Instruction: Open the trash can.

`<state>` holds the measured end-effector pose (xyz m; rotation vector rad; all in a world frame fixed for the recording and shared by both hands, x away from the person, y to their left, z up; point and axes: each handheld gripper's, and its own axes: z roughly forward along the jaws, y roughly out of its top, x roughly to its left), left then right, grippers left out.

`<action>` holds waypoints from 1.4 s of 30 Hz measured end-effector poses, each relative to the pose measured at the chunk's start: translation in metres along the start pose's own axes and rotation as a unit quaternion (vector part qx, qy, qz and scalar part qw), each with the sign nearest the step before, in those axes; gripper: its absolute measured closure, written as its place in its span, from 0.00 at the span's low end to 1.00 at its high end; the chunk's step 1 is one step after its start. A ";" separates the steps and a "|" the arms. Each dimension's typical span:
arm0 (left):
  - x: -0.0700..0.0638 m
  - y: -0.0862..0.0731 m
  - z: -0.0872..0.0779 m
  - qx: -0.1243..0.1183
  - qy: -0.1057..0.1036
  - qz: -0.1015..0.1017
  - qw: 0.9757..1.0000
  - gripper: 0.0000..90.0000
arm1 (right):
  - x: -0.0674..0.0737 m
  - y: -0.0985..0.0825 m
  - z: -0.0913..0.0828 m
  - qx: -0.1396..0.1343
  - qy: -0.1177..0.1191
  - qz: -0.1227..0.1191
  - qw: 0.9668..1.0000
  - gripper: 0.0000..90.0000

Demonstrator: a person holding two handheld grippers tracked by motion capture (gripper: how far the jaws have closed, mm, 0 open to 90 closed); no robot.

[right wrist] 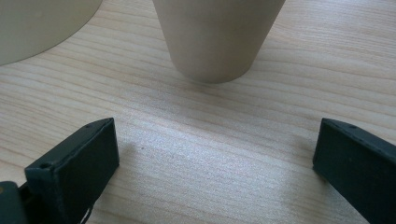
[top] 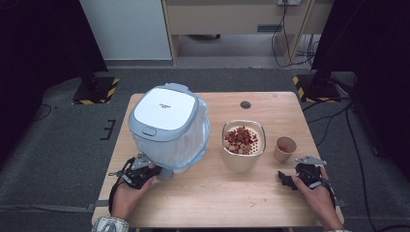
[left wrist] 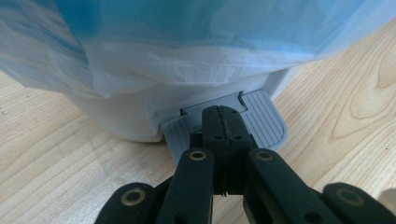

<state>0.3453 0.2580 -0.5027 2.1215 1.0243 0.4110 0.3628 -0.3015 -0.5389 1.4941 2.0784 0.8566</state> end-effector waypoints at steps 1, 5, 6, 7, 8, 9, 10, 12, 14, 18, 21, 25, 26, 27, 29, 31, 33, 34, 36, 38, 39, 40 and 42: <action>-0.001 0.000 0.000 0.001 0.004 0.003 1.000 1.00 | 0.000 0.000 0.000 0.000 0.000 0.000 1.000 0.01; -0.001 0.000 0.001 0.001 0.004 0.002 1.000 1.00 | 0.000 0.000 0.000 0.000 0.001 0.000 1.000 0.01; -0.001 -0.001 0.001 0.001 0.003 0.001 1.000 1.00 | 0.000 0.000 0.000 0.000 0.001 0.000 1.000 0.01; -0.001 -0.001 0.001 0.001 0.002 0.001 1.000 1.00 | 0.000 0.000 0.000 0.000 0.001 0.000 1.000 0.01; -0.001 -0.001 0.001 0.002 0.002 0.001 1.000 1.00 | 0.000 0.000 0.000 0.000 0.001 0.001 1.000 0.01; 0.000 -0.001 0.001 0.002 0.002 0.001 1.000 1.00 | 0.000 0.000 0.000 0.000 0.001 0.001 1.000 0.01; 0.000 -0.001 0.001 0.002 0.002 0.001 1.000 1.00 | 0.000 0.000 0.000 0.000 0.001 0.001 1.000 0.01; 0.000 -0.001 0.002 0.002 0.002 0.000 1.000 1.00 | 0.000 0.000 0.000 0.000 0.001 0.000 1.000 0.01; -0.001 -0.001 0.002 0.004 0.002 0.002 1.000 1.00 | 0.000 0.000 0.000 0.000 0.001 0.000 1.000 0.01; -0.001 -0.002 0.003 0.008 0.004 0.005 1.000 1.00 | 0.000 0.000 0.000 0.000 0.001 0.000 1.000 0.01; 0.000 -0.002 0.005 0.013 0.004 0.006 1.000 1.00 | 0.000 0.000 0.000 0.000 0.001 0.000 1.000 0.01; -0.001 -0.003 0.010 0.028 0.008 0.014 0.999 1.00 | 0.000 0.000 0.000 0.000 0.001 0.000 1.000 0.01; -0.001 -0.003 0.010 0.028 0.008 0.015 0.999 1.00 | 0.000 0.000 0.000 0.000 0.001 0.000 1.000 0.01; -0.001 -0.003 0.011 0.029 0.008 0.016 0.999 1.00 | 0.000 0.000 0.000 0.000 0.001 0.000 1.000 0.01; -0.001 -0.003 0.012 0.030 0.009 0.016 0.999 1.00 | 0.000 0.000 0.000 0.000 0.001 0.000 1.000 0.01; 0.000 -0.003 0.012 0.029 0.006 0.013 0.999 1.00 | 0.000 0.000 0.000 0.000 0.001 0.000 1.000 0.01; 0.000 -0.003 0.012 0.029 0.005 0.012 0.999 1.00 | 0.000 0.000 0.000 0.000 0.001 0.000 1.000 0.01; 0.000 -0.003 0.012 0.029 0.006 0.012 0.999 1.00 | 0.000 0.000 0.000 0.000 0.001 0.000 1.000 0.01; 0.000 -0.003 0.012 0.029 0.005 0.012 1.000 1.00 | 0.000 0.000 0.000 0.000 0.001 0.001 1.000 0.01; 0.001 -0.003 0.012 0.028 0.003 0.010 1.000 1.00 | 0.000 0.000 0.000 0.000 0.001 0.000 1.000 0.01; 0.001 -0.003 0.012 0.028 0.003 0.011 1.000 1.00 | 0.000 0.000 0.000 0.001 0.001 0.001 1.000 0.01; 0.001 -0.003 0.012 0.028 0.003 0.011 1.000 1.00 | 0.000 0.000 0.000 0.001 0.001 0.001 1.000 0.01; 0.001 -0.003 0.012 0.028 0.003 0.011 1.000 1.00 | 0.000 0.000 0.000 0.000 0.001 0.001 1.000 0.01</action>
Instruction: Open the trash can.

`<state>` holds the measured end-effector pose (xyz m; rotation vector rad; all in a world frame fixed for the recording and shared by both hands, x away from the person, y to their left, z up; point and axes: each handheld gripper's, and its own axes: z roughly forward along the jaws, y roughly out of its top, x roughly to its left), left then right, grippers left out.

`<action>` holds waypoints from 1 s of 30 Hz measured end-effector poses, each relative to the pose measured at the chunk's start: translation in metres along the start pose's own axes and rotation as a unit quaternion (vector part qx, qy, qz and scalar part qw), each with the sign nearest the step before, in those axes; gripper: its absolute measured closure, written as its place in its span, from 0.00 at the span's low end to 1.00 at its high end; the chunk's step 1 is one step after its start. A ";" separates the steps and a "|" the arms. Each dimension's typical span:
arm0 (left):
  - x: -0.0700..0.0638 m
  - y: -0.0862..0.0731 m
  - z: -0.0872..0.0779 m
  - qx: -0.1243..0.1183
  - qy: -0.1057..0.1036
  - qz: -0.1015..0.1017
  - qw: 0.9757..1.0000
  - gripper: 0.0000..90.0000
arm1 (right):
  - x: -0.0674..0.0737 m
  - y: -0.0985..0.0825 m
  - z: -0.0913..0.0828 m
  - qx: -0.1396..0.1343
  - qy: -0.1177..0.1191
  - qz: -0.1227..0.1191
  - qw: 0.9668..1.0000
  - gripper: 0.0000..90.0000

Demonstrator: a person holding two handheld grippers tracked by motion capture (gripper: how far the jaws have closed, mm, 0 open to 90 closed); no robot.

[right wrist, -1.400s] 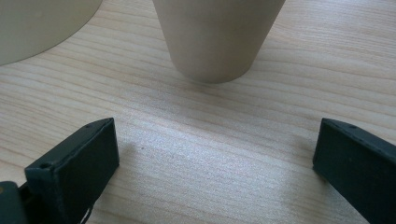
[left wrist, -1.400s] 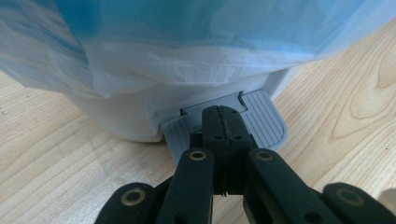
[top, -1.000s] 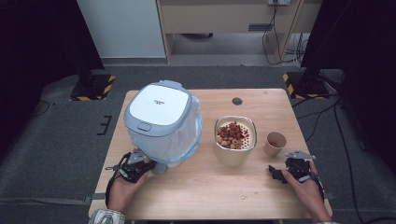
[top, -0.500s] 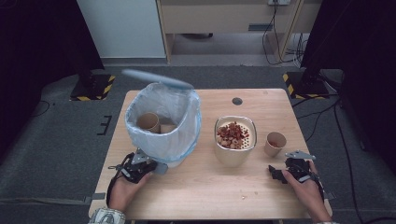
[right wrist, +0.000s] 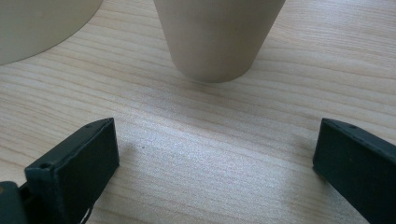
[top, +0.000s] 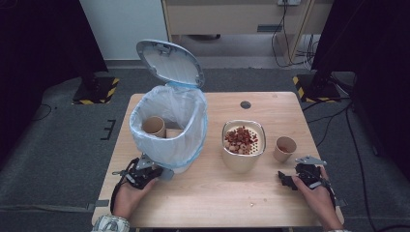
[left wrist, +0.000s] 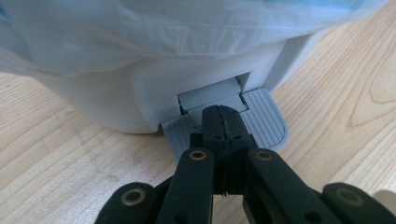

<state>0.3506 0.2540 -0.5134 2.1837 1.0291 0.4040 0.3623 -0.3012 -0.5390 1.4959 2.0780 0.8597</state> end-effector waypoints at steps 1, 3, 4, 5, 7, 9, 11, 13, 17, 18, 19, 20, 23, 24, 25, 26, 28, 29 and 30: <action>0.000 0.000 0.000 0.000 0.000 -0.001 1.000 1.00 | 0.000 0.000 0.000 0.001 0.000 0.001 1.000 0.01; 0.000 0.000 0.000 0.000 0.000 -0.001 1.000 1.00 | 0.000 0.000 0.000 0.000 0.000 0.000 1.000 0.01; 0.000 0.000 0.000 0.001 0.002 0.002 1.000 1.00 | 0.000 0.000 0.000 0.000 0.000 0.000 1.000 0.01; 0.000 0.000 0.000 0.001 0.002 0.002 1.000 1.00 | 0.000 0.000 0.000 0.000 0.000 0.001 1.000 0.01; 0.000 0.000 0.000 0.001 0.001 0.001 1.000 1.00 | 0.000 0.000 0.000 0.001 0.001 0.000 1.000 0.01; 0.000 0.000 0.000 0.001 0.001 0.000 1.000 1.00 | 0.000 0.000 0.000 0.001 0.001 0.000 1.000 0.01; 0.000 0.000 0.000 0.000 0.000 -0.002 1.000 1.00 | -0.001 0.000 0.000 -0.001 0.003 0.000 1.000 0.01; 0.000 0.000 0.000 -0.001 -0.001 -0.003 1.000 1.00 | -0.002 0.001 0.000 -0.003 0.001 0.000 1.000 0.03; 0.000 0.000 0.000 -0.001 0.001 0.000 1.000 1.00 | -0.004 0.002 0.000 -0.014 -0.003 0.003 1.000 0.05; 0.000 0.000 0.000 0.000 0.002 0.001 1.000 1.00 | -0.005 0.002 -0.001 -0.017 -0.004 0.003 1.000 0.05; 0.000 0.000 0.000 0.000 0.002 0.001 1.000 1.00 | -0.005 0.002 -0.001 -0.017 -0.004 0.003 1.000 0.05; 0.000 0.000 0.000 -0.001 0.000 -0.001 1.000 1.00 | -0.004 0.004 -0.001 -0.023 -0.007 0.005 1.000 0.05; 0.000 0.000 0.000 -0.001 0.001 0.000 1.000 1.00 | -0.005 0.005 -0.001 -0.030 -0.011 0.004 0.999 0.05; 0.000 0.000 0.000 -0.001 0.001 0.000 1.000 1.00 | -0.005 0.005 -0.001 -0.030 -0.011 0.004 0.999 0.05; 0.000 0.000 0.000 -0.001 0.000 -0.002 1.000 1.00 | -0.006 0.008 -0.001 -0.036 -0.019 0.001 0.999 0.05; 0.000 0.000 0.000 -0.001 0.000 -0.002 1.000 1.00 | -0.006 0.008 -0.001 -0.036 -0.019 0.001 0.999 0.05; 0.000 0.000 0.000 -0.001 0.000 -0.002 1.000 1.00 | -0.007 0.010 -0.001 -0.046 -0.019 0.007 0.999 0.06; 0.000 0.000 0.000 -0.001 0.000 -0.002 1.000 1.00 | -0.007 0.010 -0.001 -0.046 -0.019 0.007 0.999 0.06; 0.000 0.000 0.000 -0.002 0.000 -0.003 1.000 1.00 | -0.006 0.011 -0.001 -0.047 -0.019 0.007 0.999 0.06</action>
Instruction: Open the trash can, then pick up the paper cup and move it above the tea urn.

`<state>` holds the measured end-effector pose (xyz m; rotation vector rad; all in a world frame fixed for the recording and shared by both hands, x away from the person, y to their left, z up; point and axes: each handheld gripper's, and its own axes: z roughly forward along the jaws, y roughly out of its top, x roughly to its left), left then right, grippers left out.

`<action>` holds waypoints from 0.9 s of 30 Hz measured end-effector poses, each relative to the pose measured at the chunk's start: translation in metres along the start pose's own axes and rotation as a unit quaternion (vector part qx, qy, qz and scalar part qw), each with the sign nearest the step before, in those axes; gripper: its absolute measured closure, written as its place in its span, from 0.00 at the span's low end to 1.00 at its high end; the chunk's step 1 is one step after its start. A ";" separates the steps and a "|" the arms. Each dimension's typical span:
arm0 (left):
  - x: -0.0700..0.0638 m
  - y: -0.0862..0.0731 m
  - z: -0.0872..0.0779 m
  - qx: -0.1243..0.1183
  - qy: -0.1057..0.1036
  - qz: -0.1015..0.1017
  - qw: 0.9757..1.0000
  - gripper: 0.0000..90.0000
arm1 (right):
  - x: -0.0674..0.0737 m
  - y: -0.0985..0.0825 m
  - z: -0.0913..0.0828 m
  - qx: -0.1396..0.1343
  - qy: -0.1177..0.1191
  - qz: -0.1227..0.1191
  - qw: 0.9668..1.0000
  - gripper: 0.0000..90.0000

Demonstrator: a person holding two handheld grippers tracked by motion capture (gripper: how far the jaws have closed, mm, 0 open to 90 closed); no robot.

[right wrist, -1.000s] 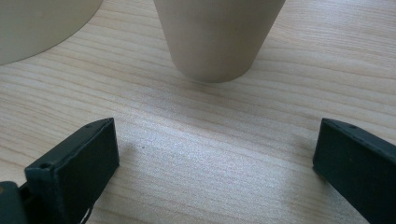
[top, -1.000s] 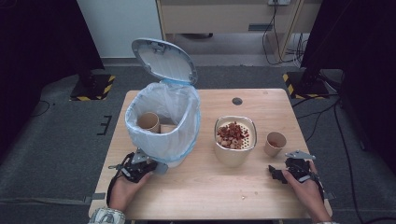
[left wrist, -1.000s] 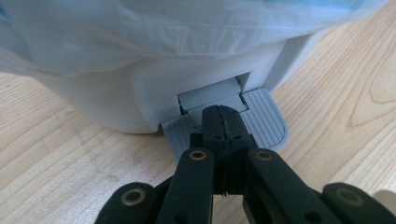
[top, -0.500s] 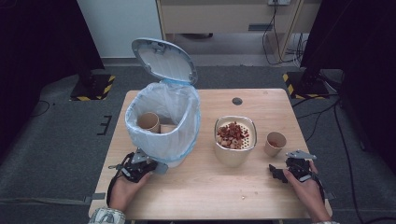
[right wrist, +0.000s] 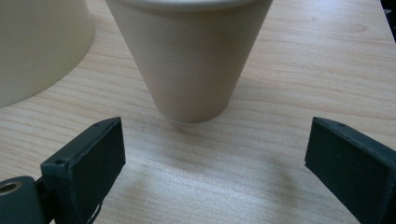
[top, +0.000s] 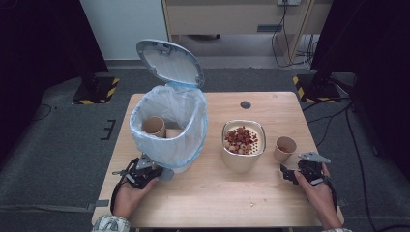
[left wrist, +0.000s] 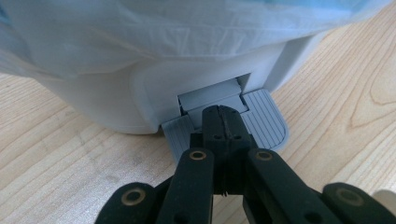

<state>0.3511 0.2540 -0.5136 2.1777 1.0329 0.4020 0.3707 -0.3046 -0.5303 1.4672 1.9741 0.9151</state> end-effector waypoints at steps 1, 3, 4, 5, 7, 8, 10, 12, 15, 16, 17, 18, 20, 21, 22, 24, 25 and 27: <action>0.000 0.000 0.000 0.000 0.000 0.000 1.000 1.00 | 0.002 0.001 0.000 -0.002 0.003 -0.005 1.000 0.06; 0.000 0.000 0.000 0.000 0.000 0.000 1.000 1.00 | 0.003 0.002 -0.001 -0.008 0.003 -0.005 1.000 0.06; 0.000 0.000 0.000 0.000 0.000 0.000 1.000 1.00 | 0.003 0.002 -0.001 -0.008 0.003 -0.005 1.000 0.06; 0.000 0.000 0.000 0.000 0.000 0.000 1.000 1.00 | 0.003 0.004 -0.002 -0.016 0.004 0.001 1.000 0.06; 0.000 0.000 0.000 0.000 0.000 0.000 1.000 1.00 | 0.002 0.006 -0.003 -0.026 0.004 0.002 1.000 0.06; 0.000 0.000 0.000 0.000 0.000 0.000 1.000 1.00 | 0.001 0.007 -0.004 -0.031 0.004 0.007 0.999 0.06; 0.000 0.000 0.000 -0.001 0.000 0.000 1.000 1.00 | 0.000 0.010 -0.005 -0.042 0.005 0.014 0.999 0.06; 0.000 0.000 0.000 -0.001 0.000 0.000 1.000 1.00 | -0.001 0.011 -0.005 -0.049 0.007 0.019 0.999 0.06; 0.000 0.000 0.000 0.000 0.001 0.001 1.000 1.00 | 0.000 0.017 -0.007 -0.063 0.007 0.024 0.998 0.06; 0.000 0.000 0.000 0.000 0.001 0.001 1.000 1.00 | 0.000 0.019 -0.007 -0.067 0.009 0.021 0.998 0.06; 0.000 0.000 0.000 0.000 0.001 0.001 1.000 1.00 | 0.000 0.020 -0.007 -0.069 0.008 0.019 0.997 0.06; 0.000 0.000 0.000 -0.001 0.001 0.001 1.000 1.00 | 0.001 0.022 -0.007 -0.073 0.007 0.020 0.997 0.06; -0.001 0.000 0.000 -0.001 0.002 0.001 1.000 1.00 | 0.001 0.023 -0.006 -0.074 0.006 0.020 0.997 0.06; 0.000 0.000 0.000 -0.001 0.001 0.001 1.000 1.00 | 0.002 0.025 -0.004 -0.075 0.007 0.020 0.997 0.06; 0.000 0.000 0.000 -0.001 0.001 0.001 1.000 1.00 | 0.002 0.025 -0.004 -0.075 0.007 0.020 0.997 0.06; 0.000 0.000 0.000 -0.001 0.001 0.001 1.000 1.00 | 0.002 0.026 -0.001 -0.078 0.013 0.021 0.997 0.07; 0.000 0.000 0.000 -0.001 0.001 0.001 1.000 1.00 | 0.003 0.026 0.001 -0.080 0.016 0.024 0.996 0.07; 0.000 0.000 0.000 -0.001 0.001 0.001 1.000 1.00 | 0.003 0.028 0.005 -0.083 0.014 0.019 0.996 0.07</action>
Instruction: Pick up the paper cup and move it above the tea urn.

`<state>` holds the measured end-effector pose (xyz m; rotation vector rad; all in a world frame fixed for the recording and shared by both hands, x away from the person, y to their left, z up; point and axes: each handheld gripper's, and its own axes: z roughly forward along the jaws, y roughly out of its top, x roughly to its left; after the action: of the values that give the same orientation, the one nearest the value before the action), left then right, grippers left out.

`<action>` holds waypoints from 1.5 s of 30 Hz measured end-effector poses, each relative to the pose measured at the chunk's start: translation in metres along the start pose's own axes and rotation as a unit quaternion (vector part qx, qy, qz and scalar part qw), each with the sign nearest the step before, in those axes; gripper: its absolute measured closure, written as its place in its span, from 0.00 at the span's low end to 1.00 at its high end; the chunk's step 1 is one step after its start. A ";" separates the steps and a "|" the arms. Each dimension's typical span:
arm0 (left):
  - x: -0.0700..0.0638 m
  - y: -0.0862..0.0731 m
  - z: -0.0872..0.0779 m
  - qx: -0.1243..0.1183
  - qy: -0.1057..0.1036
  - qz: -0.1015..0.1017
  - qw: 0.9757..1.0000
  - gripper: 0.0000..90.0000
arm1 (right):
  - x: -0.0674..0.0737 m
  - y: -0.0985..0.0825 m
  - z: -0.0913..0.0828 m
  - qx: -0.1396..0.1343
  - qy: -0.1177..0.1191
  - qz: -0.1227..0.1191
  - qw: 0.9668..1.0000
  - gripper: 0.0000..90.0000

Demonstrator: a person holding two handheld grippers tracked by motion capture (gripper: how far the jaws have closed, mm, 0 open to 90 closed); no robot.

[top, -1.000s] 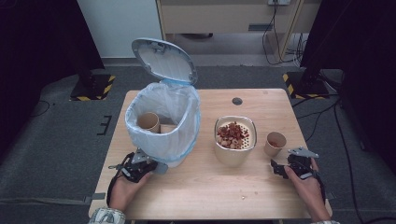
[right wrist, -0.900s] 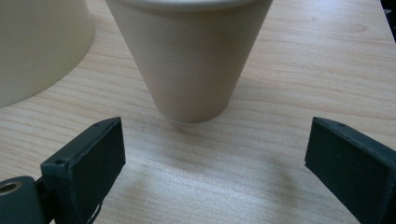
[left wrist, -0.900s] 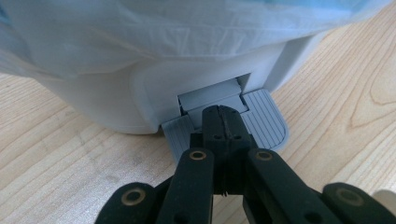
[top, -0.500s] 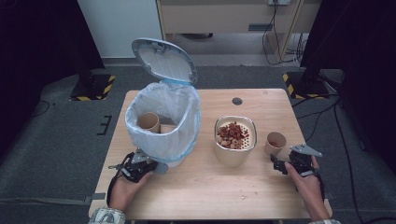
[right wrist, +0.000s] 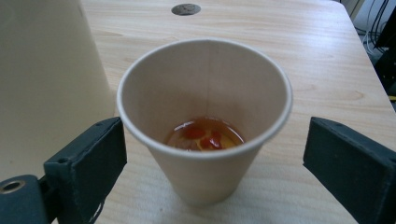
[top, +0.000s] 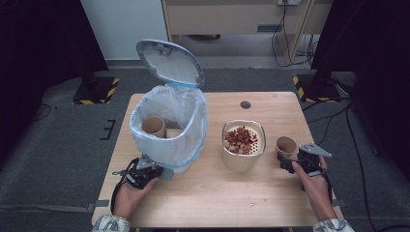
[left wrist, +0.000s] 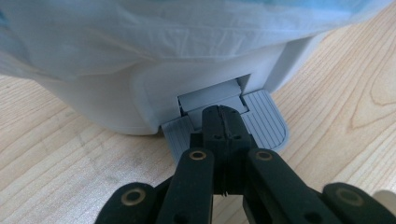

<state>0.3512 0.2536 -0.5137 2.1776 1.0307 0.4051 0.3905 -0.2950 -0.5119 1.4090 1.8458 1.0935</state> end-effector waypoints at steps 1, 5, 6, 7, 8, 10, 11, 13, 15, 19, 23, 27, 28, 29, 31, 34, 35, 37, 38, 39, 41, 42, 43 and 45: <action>0.000 0.000 0.000 0.000 0.000 0.000 1.000 1.00 | 0.000 0.000 0.000 0.000 0.000 0.000 1.000 0.07; 0.000 0.000 0.000 0.001 0.002 0.001 1.000 1.00 | 0.002 0.005 0.008 -0.006 0.006 -0.006 1.000 0.08; 0.000 0.000 0.000 0.001 0.002 0.002 1.000 1.00 | 0.003 0.005 0.010 -0.006 0.005 -0.008 1.000 0.08; 0.000 0.000 0.000 0.001 0.002 0.002 1.000 1.00 | 0.003 0.005 0.012 -0.006 0.005 -0.008 1.000 0.08; 0.000 0.000 0.000 0.001 -0.002 0.005 1.000 1.00 | 0.003 0.006 0.015 -0.007 0.003 -0.008 1.000 0.08; 0.000 0.000 0.000 0.000 0.002 0.001 1.000 1.00 | 0.004 0.006 0.018 -0.013 0.004 -0.007 1.000 0.09; 0.000 0.000 0.000 0.000 0.001 0.001 1.000 1.00 | 0.003 0.006 0.019 -0.015 0.007 -0.006 1.000 0.09; 0.000 0.000 0.000 0.001 0.001 0.001 1.000 1.00 | 0.003 0.006 0.020 -0.017 0.006 -0.002 1.000 0.10; 0.000 0.000 0.000 0.000 -0.003 0.004 1.000 1.00 | 0.001 0.005 0.023 -0.019 0.008 0.002 1.000 0.12; 0.000 0.000 0.001 0.000 -0.003 0.005 1.000 1.00 | 0.001 0.005 0.026 -0.026 0.015 0.007 1.000 0.13; 0.000 0.001 0.001 0.000 -0.003 0.004 1.000 1.00 | 0.003 0.004 0.030 -0.028 0.019 -0.005 0.999 0.14; 0.000 0.001 0.001 0.000 -0.003 0.005 1.000 1.00 | 0.001 0.003 0.033 -0.027 0.013 -0.006 1.000 0.23; 0.000 0.001 0.001 0.000 -0.003 0.005 1.000 1.00 | 0.001 0.003 0.033 -0.027 0.013 -0.006 1.000 0.23; 0.000 0.001 0.001 0.000 -0.004 0.005 1.000 1.00 | 0.002 0.003 0.031 -0.029 0.014 -0.012 0.999 0.26; 0.000 0.001 0.001 0.000 -0.004 0.005 1.000 1.00 | 0.003 0.003 0.031 -0.030 0.014 -0.014 0.999 0.26; 0.000 0.001 0.001 0.000 -0.005 0.005 1.000 1.00 | 0.001 0.003 0.030 -0.034 0.014 -0.022 0.999 0.28; 0.000 0.001 0.001 0.000 -0.005 0.005 1.000 1.00 | 0.000 0.003 0.030 -0.034 0.018 -0.020 0.999 0.28; 0.000 0.001 0.002 0.000 -0.005 0.006 1.000 1.00 | 0.000 0.002 0.030 -0.033 0.022 -0.019 0.999 0.28; 0.000 0.001 0.002 0.000 -0.005 0.006 1.000 1.00 | -0.001 0.002 0.030 -0.035 0.028 -0.023 0.999 0.29; 0.000 0.001 0.002 0.000 -0.005 0.006 1.000 1.00 | -0.001 0.002 0.030 -0.035 0.029 -0.024 0.999 0.29; 0.000 0.001 0.002 0.000 -0.005 0.006 1.000 1.00 | -0.001 0.002 0.030 -0.036 0.030 -0.025 0.999 0.30; 0.000 0.001 0.002 0.000 -0.005 0.006 1.000 1.00 | 0.000 0.003 0.029 -0.039 0.035 -0.031 0.998 0.30; 0.000 0.001 0.002 0.000 -0.005 0.006 1.000 1.00 | 0.000 0.003 0.029 -0.039 0.035 -0.031 0.998 0.30; 0.000 0.001 0.002 0.000 -0.005 0.006 1.000 1.00 | -0.001 0.004 0.028 -0.043 0.037 -0.030 0.998 0.31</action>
<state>0.3527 0.2523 -0.5140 2.1834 1.0130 0.3985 0.4156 -0.2877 -0.5228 1.2714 1.8566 1.1950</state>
